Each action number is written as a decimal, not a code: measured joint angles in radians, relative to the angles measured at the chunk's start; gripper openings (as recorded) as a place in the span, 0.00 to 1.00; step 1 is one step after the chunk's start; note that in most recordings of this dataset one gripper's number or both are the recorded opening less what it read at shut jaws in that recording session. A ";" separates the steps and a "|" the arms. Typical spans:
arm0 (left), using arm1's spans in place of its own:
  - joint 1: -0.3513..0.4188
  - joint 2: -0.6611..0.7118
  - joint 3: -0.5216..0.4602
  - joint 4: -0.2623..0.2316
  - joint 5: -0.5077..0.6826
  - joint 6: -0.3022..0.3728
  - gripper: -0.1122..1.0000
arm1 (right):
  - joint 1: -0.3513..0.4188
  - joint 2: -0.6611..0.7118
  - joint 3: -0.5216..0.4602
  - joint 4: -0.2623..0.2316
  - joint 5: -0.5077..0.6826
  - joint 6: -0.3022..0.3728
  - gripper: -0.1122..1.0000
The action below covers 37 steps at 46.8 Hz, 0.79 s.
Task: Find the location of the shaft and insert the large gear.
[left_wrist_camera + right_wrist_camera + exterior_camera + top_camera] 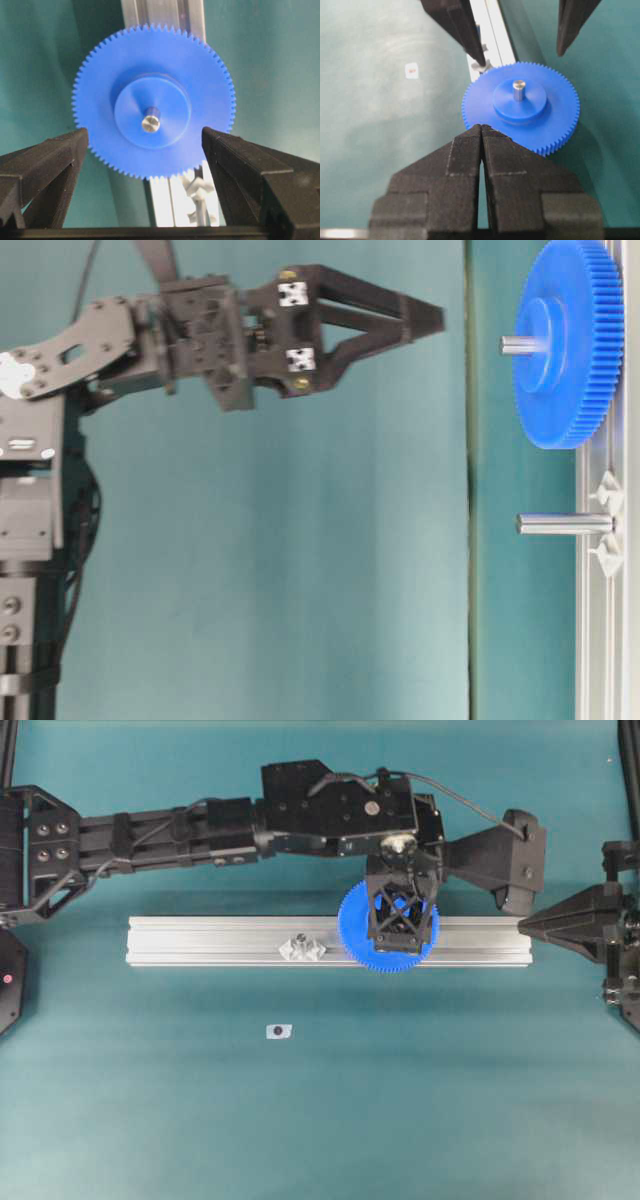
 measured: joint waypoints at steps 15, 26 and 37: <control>0.000 -0.003 -0.002 -0.002 0.006 -0.002 0.93 | -0.002 0.000 -0.002 -0.002 0.000 -0.002 0.11; -0.003 -0.005 0.000 -0.002 0.008 -0.002 0.93 | 0.000 0.000 0.000 0.000 0.000 0.000 0.11; -0.003 -0.005 -0.002 0.000 0.009 -0.002 0.93 | 0.000 0.000 0.000 0.000 0.000 0.000 0.11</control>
